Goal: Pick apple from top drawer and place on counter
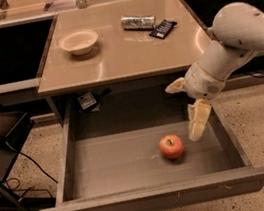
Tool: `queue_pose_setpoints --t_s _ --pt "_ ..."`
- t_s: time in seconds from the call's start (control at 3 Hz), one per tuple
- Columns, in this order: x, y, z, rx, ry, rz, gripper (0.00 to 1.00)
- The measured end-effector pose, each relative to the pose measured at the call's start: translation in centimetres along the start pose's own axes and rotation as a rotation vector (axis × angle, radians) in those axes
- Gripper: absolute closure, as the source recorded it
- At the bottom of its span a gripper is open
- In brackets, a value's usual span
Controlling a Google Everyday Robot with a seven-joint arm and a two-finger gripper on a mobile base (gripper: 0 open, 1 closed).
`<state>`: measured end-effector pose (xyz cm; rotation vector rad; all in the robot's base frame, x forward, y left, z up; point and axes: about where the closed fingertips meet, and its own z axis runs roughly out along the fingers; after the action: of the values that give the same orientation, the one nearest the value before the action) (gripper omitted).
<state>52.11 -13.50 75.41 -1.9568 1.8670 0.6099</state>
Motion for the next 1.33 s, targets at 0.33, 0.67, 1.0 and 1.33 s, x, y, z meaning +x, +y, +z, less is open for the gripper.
queue_pose_setpoints --t_s 0.33,0.67,1.0,1.33 --pt "1.5 0.0 4.7 -0.073 -0.049 -0.015 0.0" --pt "1.5 0.0 4.7 -0.073 -0.049 -0.015 0.0" --pt "2.1 -0.8 7.1 -0.044 -0.132 -0.015 0.0" --pt "3.2 -1.9 9.5 0.014 -0.243 0.011 0.0"
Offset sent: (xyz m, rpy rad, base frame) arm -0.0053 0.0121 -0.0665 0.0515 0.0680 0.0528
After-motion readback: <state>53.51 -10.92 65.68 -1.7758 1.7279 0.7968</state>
